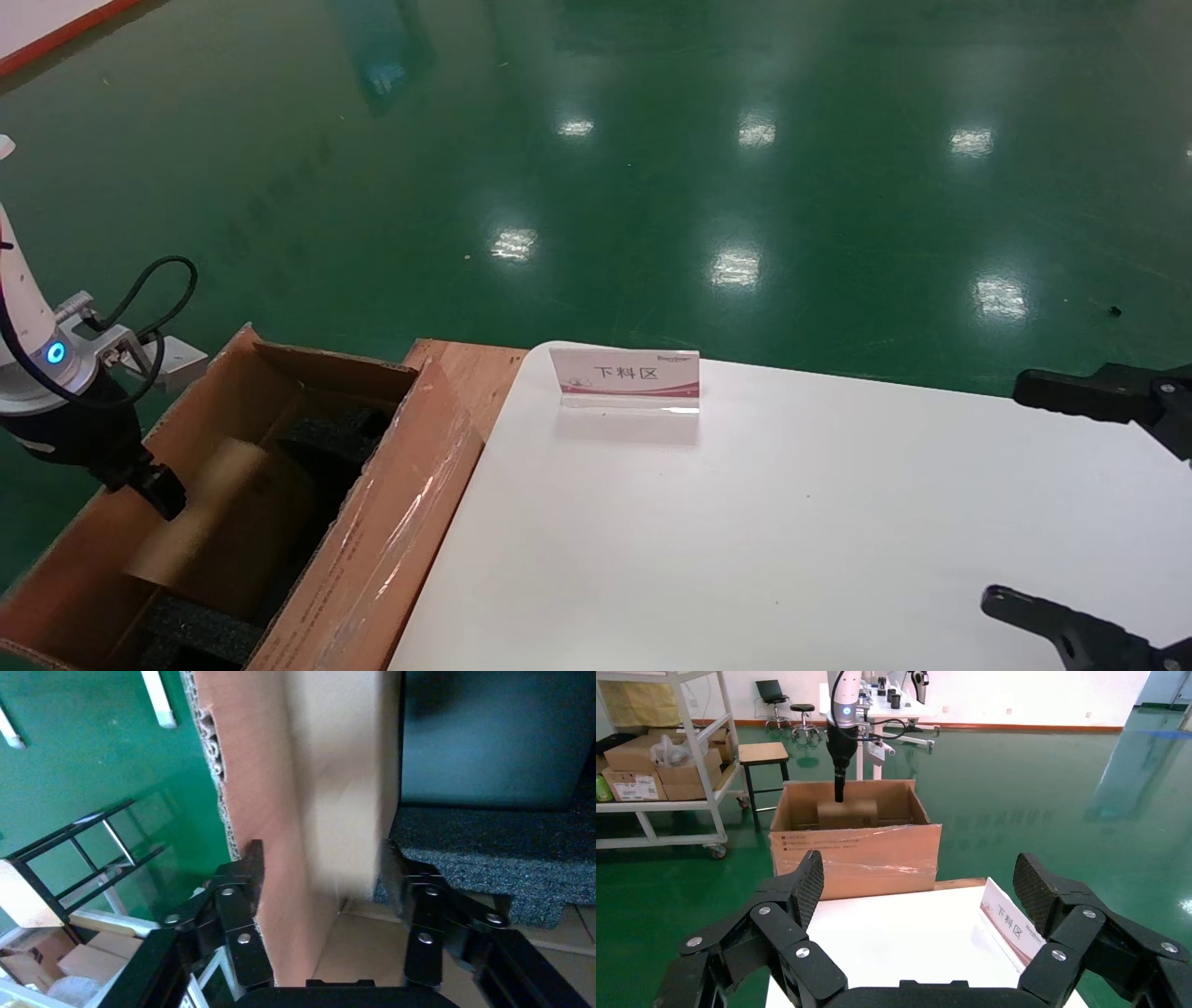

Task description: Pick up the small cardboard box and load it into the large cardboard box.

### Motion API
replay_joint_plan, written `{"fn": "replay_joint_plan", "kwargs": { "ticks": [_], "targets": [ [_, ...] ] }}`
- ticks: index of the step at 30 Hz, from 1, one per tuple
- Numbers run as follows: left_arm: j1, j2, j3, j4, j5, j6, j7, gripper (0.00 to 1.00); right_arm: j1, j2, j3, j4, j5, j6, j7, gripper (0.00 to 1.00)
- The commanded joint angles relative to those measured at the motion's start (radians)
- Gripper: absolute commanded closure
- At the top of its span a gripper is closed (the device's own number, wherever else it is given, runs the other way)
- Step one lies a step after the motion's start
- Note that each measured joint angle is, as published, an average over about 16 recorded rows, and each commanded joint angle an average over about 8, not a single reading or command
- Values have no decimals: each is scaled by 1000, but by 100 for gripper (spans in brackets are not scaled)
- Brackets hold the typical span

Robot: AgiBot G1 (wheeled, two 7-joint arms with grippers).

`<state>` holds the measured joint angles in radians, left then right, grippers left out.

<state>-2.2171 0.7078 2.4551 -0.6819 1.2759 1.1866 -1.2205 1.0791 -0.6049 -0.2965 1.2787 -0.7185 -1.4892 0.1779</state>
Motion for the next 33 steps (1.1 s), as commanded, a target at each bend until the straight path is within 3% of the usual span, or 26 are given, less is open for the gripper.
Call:
{"fn": "replay_joint_plan", "kwargs": {
  "ticks": [1,12,23,29,33],
  "targets": [
    [1,-1,1,1,0,1,-2,0,0,0,0,0,0,0,0,0],
    [-124,18,-36,-159,27,-51,59,0,0,0,0,-1,0,0,0,0],
    [-318,-77,-116,-491,49,-202,77,0,0,0,-1,-1,0,0,-1,0],
    [-337,-89,-144,-555,63,-219,68,0,0,0,-1,-1,0,0,-1,0],
    [-282,-91,-224,-564,42,-202,105,0,1,0,-1,-1,0,0,-1,0]
  ]
}}
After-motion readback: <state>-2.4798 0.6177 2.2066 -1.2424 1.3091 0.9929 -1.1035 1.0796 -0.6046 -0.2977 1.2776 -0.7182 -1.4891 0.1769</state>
